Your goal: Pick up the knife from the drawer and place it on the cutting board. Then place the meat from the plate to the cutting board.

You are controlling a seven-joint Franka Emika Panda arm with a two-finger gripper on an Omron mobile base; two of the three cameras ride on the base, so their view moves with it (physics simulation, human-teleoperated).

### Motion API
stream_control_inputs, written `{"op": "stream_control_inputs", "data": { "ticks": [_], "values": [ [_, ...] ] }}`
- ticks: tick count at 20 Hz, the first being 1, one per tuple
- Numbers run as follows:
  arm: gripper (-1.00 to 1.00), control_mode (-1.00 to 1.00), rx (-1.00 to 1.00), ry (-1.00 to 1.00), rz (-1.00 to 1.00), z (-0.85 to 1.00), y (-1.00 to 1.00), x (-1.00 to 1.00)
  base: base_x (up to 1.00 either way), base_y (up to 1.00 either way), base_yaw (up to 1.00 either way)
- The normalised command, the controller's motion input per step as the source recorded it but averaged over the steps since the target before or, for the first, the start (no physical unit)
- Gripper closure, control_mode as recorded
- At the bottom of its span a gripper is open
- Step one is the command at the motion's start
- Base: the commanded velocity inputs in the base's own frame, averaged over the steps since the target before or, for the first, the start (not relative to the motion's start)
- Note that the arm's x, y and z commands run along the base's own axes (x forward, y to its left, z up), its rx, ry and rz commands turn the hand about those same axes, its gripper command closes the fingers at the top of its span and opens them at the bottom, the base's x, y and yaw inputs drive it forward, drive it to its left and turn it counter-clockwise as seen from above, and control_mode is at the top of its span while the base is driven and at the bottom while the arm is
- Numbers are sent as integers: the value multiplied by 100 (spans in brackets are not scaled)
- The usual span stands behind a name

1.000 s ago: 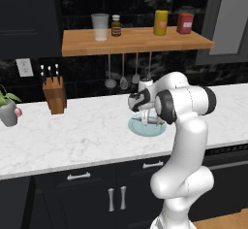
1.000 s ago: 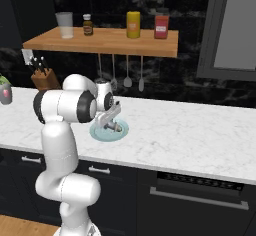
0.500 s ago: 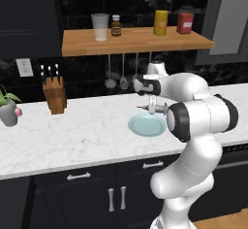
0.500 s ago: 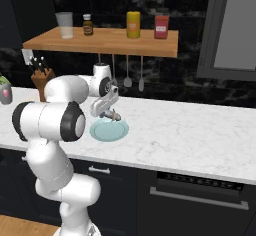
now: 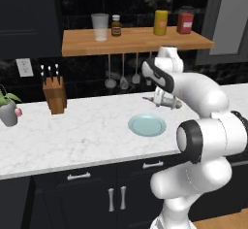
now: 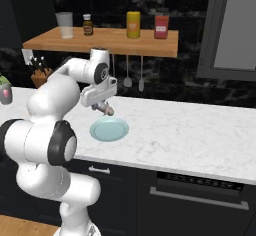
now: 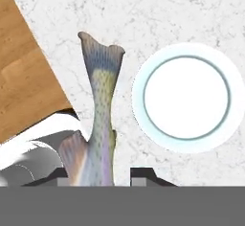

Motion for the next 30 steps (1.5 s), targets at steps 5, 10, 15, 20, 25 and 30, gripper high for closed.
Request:
{"op": "stream_control_inputs", "data": {
  "ticks": [5,10,15,20,25,30],
  "values": [
    [100,-100,18,16,-23,40,2,-74,0,0,0],
    [100,-100,14,14,-23,12,20,-82,0,0,0],
    [100,-100,3,13,-22,1,14,-64,0,0,0],
    [100,100,0,5,-11,0,1,-36,-24,0,-7],
    [100,100,0,0,0,0,0,0,-74,0,-20],
    [100,100,0,0,0,0,0,0,-43,-28,-16]
  ]
}}
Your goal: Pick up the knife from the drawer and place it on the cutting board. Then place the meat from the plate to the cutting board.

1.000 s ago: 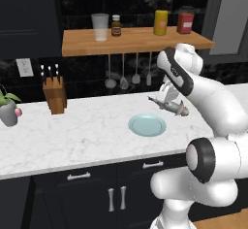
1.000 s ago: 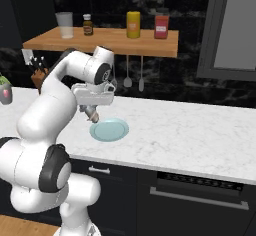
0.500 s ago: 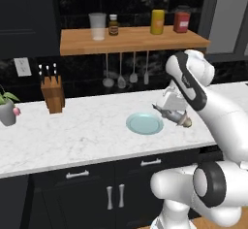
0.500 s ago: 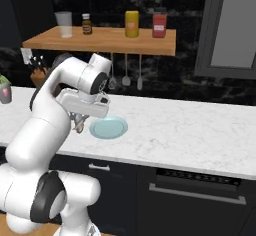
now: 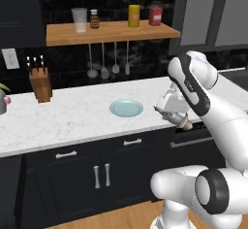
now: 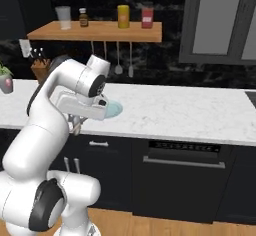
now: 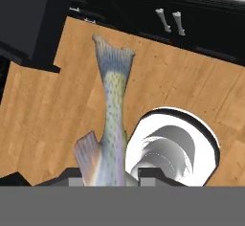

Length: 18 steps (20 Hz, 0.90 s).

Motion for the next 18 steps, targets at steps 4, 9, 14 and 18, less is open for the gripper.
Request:
{"op": "stream_control_inputs", "data": {
  "ticks": [4,9,14,18],
  "values": [
    [100,100,0,0,0,0,0,0,6,-95,-6],
    [100,100,0,0,0,0,0,0,29,-100,-1],
    [100,100,0,0,0,0,0,0,34,-100,0],
    [100,100,0,0,0,0,0,0,36,-100,0]
  ]
}}
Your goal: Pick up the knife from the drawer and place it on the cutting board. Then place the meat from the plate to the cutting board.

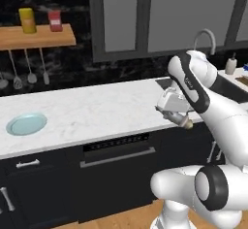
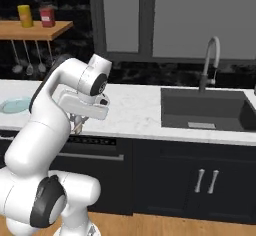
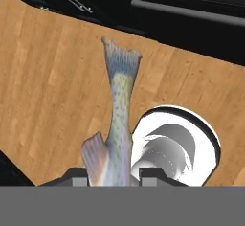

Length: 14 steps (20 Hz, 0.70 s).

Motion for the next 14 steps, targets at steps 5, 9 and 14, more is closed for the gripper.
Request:
{"op": "stream_control_inputs", "data": {
  "ticks": [5,9,14],
  "values": [
    [100,100,0,0,0,0,0,0,37,-100,0],
    [100,100,0,0,0,0,0,0,36,-100,0],
    [100,100,0,0,0,0,0,0,26,-100,4]
  ]
}}
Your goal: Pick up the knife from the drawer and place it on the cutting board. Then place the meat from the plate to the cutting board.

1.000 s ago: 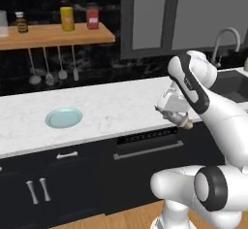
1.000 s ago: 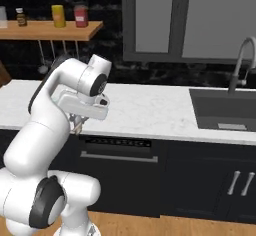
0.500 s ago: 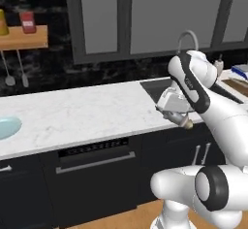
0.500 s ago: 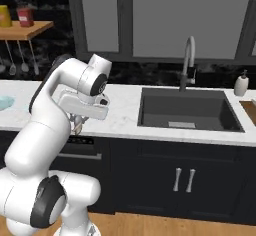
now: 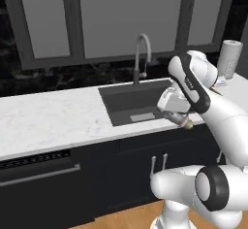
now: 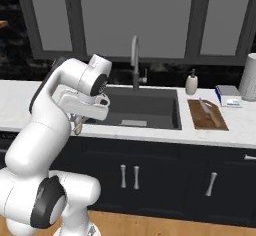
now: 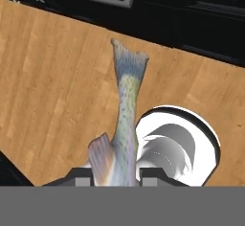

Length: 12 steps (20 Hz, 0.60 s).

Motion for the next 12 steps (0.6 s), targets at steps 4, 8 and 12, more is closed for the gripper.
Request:
{"op": "stream_control_inputs", "data": {
  "ticks": [4,8,12],
  "values": [
    [100,100,0,0,0,0,0,0,20,-100,13],
    [100,100,0,0,0,0,0,0,42,-96,16],
    [100,100,0,0,0,0,0,0,45,-75,16]
  ]
}}
